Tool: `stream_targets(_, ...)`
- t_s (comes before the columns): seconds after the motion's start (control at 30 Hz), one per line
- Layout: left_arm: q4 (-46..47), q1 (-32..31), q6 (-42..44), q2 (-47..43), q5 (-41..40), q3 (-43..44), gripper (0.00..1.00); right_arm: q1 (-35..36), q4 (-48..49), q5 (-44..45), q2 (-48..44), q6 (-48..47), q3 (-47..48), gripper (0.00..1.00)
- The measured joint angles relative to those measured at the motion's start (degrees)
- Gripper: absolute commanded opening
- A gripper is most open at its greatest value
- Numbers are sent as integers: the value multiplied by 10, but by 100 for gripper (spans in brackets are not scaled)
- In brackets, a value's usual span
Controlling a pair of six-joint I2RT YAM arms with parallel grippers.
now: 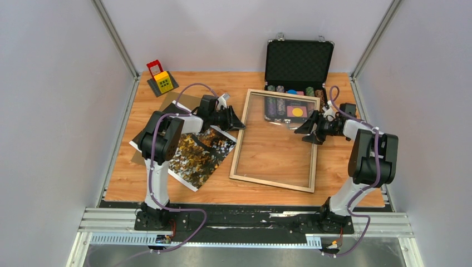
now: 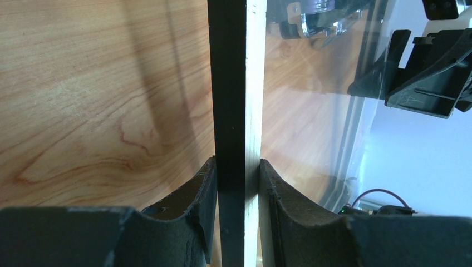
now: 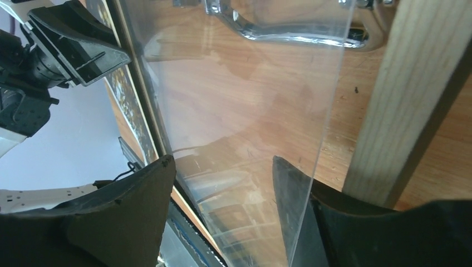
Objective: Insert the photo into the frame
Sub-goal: Place the photo frame item in the photo frame.
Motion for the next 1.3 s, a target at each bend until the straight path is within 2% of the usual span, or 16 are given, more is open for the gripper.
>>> stream_targets(1.3, 1, -3, -3, -7, -15, -7, 18, 0, -110, 196, -116, -95, 26, 70)
